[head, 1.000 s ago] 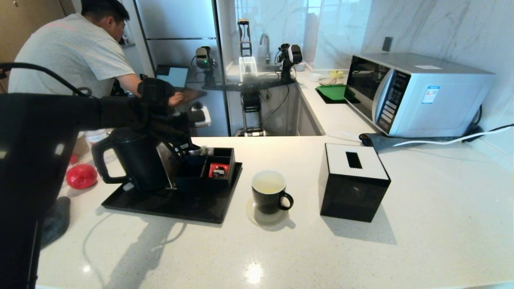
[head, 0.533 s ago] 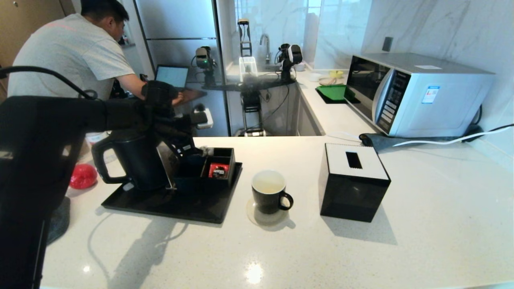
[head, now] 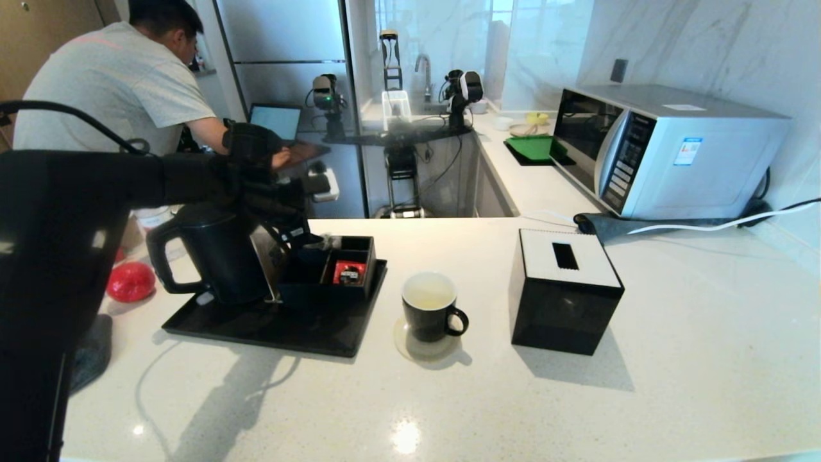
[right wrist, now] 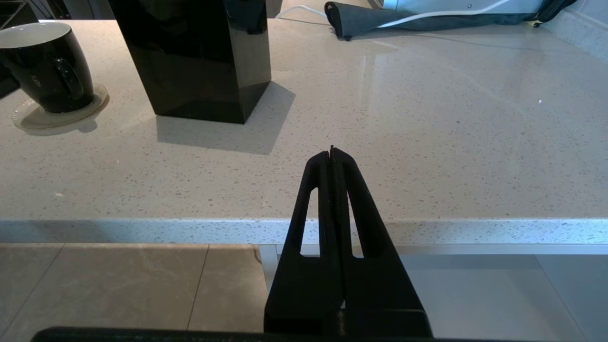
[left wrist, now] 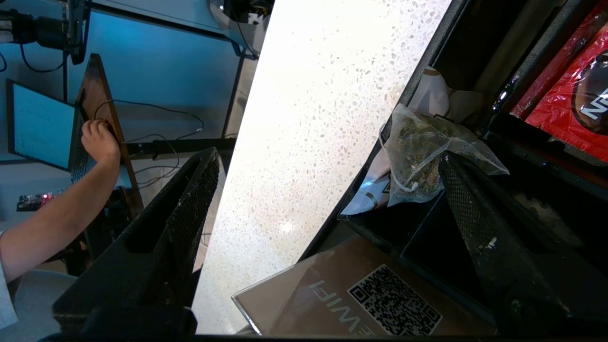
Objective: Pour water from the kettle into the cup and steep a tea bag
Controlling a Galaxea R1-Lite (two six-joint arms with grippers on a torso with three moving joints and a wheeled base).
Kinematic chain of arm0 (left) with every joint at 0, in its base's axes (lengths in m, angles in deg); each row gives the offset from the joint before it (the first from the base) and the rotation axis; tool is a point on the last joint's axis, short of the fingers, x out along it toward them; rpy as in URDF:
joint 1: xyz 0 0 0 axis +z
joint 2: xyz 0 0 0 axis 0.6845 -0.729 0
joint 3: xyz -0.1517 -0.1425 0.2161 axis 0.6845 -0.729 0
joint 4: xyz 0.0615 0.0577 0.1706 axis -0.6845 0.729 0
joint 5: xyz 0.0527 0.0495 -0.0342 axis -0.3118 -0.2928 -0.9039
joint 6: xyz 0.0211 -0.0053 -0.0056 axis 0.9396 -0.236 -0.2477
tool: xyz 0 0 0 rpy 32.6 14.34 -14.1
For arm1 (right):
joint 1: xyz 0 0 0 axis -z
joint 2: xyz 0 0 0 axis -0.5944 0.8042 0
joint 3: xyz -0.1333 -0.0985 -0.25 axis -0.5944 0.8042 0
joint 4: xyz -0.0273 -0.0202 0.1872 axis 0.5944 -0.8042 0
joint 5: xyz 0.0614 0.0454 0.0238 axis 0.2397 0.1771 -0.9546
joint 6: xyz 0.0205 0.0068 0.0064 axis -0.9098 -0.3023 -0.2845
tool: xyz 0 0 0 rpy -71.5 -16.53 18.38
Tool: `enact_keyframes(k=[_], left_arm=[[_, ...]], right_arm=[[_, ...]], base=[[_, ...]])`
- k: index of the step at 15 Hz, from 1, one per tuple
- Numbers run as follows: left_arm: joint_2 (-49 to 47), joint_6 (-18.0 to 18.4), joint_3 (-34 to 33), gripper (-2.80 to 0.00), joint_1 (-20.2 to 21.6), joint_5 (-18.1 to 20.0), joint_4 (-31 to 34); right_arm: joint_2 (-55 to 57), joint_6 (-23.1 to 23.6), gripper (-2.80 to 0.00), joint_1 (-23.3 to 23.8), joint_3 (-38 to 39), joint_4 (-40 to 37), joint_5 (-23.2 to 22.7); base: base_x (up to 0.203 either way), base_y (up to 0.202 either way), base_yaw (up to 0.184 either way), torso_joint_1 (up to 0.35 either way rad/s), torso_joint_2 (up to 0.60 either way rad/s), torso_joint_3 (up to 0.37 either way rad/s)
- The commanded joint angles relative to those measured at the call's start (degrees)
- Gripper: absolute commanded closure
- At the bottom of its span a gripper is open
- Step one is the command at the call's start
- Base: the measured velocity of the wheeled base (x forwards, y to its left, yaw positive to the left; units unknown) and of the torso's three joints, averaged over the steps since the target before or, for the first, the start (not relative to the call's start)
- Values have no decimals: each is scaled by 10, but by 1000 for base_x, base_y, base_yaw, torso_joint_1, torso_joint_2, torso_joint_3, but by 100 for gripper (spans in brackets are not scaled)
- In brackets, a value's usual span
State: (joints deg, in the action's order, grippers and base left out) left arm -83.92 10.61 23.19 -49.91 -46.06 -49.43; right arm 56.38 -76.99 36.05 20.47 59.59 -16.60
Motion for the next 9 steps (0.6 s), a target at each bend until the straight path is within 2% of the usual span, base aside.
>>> enact_keyframes(k=[1, 4, 9], left_arm=[[8, 3, 0, -280, -1, 1, 3], [20, 3, 0, -280, -1, -1, 41], [14, 3, -4, -280, -1, -1, 44]], right_arm=[[1, 0, 0, 0, 0, 0, 0], [1, 0, 0, 0, 0, 0, 0], [1, 0, 0, 0, 0, 0, 0]], base=[[0, 0, 0, 0, 0, 0], [0, 0, 0, 0, 0, 0], [0, 0, 0, 0, 0, 0]])
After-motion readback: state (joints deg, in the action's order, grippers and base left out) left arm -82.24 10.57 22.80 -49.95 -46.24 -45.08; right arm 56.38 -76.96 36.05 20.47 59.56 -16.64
